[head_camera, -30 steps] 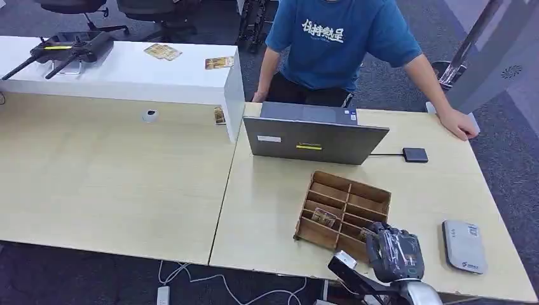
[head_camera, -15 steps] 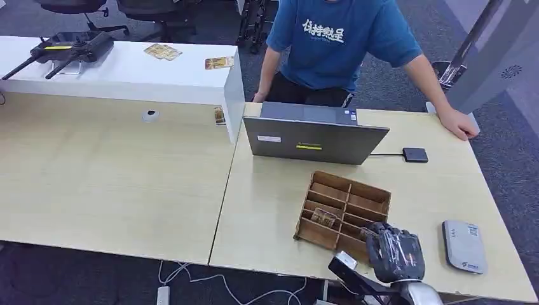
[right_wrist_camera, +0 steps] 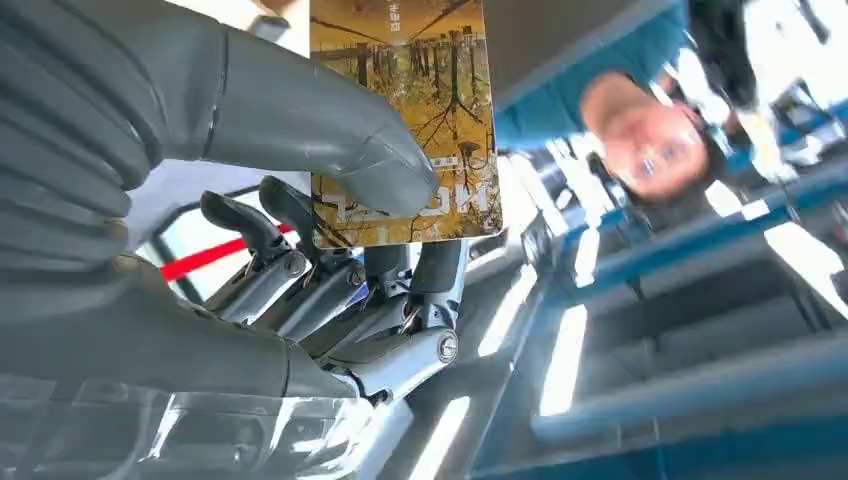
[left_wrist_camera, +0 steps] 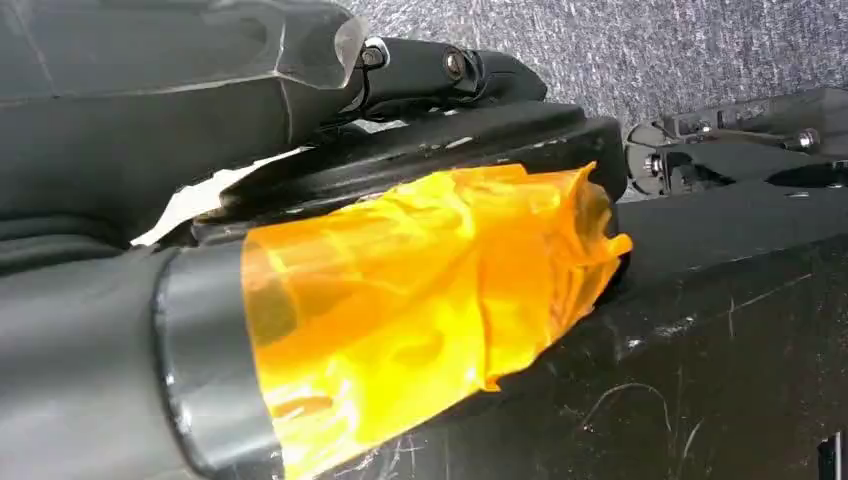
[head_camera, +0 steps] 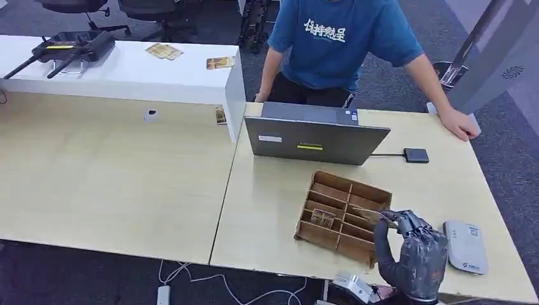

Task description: Pass the card to the sensor for recognition and then transmit it.

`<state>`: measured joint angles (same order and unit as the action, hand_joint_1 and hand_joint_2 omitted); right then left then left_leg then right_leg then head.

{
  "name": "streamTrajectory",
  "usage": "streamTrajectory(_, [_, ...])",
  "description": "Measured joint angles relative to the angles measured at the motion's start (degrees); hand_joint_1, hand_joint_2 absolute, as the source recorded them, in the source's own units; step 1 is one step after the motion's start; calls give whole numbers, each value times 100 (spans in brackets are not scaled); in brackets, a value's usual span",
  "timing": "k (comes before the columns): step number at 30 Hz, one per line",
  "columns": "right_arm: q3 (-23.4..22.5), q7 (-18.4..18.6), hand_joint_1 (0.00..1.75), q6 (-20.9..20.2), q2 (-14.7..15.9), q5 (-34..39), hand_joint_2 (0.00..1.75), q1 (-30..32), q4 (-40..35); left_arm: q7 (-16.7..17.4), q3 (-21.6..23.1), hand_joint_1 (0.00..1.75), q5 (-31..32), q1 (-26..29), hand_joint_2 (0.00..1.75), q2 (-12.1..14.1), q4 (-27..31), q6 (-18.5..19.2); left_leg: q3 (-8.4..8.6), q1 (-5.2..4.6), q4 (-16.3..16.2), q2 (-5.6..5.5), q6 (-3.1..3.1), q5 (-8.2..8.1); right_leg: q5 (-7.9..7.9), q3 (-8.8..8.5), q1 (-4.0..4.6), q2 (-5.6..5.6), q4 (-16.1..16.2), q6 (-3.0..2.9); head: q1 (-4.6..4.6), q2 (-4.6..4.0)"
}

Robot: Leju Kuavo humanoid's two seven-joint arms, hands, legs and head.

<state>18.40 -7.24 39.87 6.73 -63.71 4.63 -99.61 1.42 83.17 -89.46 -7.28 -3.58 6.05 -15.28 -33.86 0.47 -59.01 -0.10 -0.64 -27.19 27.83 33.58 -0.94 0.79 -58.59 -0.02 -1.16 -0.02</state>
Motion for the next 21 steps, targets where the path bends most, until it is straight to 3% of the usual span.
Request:
streamTrajectory(3, [-307, -643, 175, 0, -368, 142, 175, 182, -288, -13, 0, 0, 0, 1, 0, 0, 0, 2, 2, 0, 0, 1, 0, 0, 0, 0, 0, 0, 1, 0, 0, 0])
streamTrajectory(8, [-840, -1390, 175, 0, -912, 810, 175, 404, -677, -33, 0, 0, 0, 6, 0, 0, -2, 2, 2, 0, 0, 2, 0, 0, 0, 0, 0, 0, 1, 0, 0, 0])
streamTrajectory(10, [-1016, -1499, 175, 0, -1077, 1203, 175, 461, -784, -35, 0, 0, 0, 7, 0, 0, -2, 2, 1, 0, 0, 1, 0, 0, 0, 0, 0, 1, 0, 0, 0, 0])
streamTrajectory(16, [-1263, -1568, 175, 11, -1339, 1340, 175, 551, -950, -35, 0, 0, 0, 7, 0, 0, -2, 0, 2, 0, 0, 3, 0, 0, 0, 0, 0, -1, 0, -1, 0, 0])
streamTrajectory(21, [-1542, -2212, 175, 9, -1638, 2534, 175, 595, -1070, -39, 0, 0, 0, 8, 0, -2, -2, -13, 2, 0, 0, 4, 0, 0, 0, 0, 0, -1, 0, -1, 0, 0])
